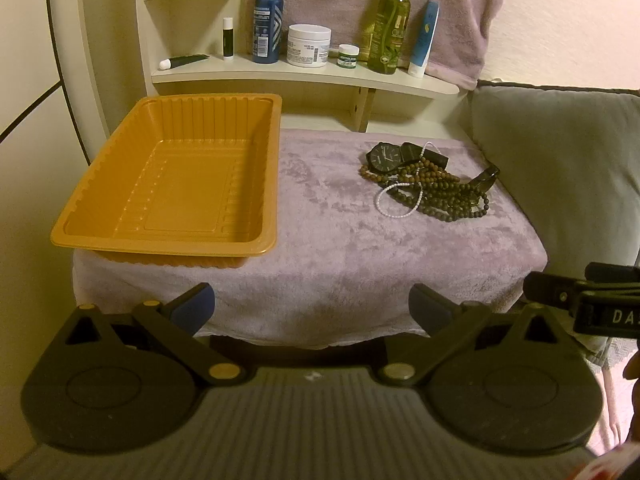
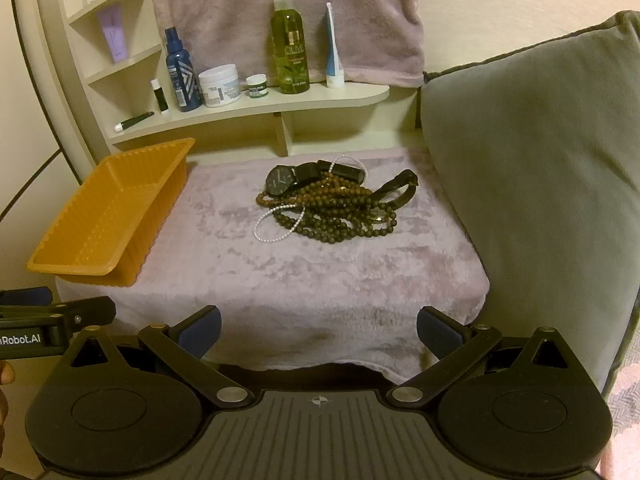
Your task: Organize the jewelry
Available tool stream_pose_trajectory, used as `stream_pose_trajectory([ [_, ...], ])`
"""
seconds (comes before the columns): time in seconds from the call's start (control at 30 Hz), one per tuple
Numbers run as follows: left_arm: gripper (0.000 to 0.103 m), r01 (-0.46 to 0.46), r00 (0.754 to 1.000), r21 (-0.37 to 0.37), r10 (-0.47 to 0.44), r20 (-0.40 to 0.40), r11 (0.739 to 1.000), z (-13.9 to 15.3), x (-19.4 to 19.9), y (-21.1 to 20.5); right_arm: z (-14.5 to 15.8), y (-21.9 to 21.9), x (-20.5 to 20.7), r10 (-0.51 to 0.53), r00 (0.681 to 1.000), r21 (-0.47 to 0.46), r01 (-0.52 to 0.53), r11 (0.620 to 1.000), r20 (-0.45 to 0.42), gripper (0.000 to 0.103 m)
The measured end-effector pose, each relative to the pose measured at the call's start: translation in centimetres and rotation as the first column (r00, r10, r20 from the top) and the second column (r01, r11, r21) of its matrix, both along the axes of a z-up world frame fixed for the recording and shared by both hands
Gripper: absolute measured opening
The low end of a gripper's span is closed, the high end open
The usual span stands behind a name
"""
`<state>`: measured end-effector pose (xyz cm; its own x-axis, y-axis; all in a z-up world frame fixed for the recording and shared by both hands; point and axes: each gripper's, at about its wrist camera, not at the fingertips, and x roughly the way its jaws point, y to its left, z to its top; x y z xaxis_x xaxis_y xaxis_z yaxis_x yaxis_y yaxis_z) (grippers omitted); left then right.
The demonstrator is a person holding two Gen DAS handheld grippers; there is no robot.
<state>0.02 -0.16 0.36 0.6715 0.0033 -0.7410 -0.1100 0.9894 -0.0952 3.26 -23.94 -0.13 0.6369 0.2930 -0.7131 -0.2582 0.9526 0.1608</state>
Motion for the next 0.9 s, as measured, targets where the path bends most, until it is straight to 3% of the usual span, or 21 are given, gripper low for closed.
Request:
stream_pose_trajectory([
  [0.9, 0.102, 0.005, 1.000, 0.001, -0.005, 0.000, 1.000, 0.09, 0.37, -0.34, 0.06, 0.00, 0.16, -0.001, 1.000, 0.003, 0.001, 1.000, 0.002, 0.103],
])
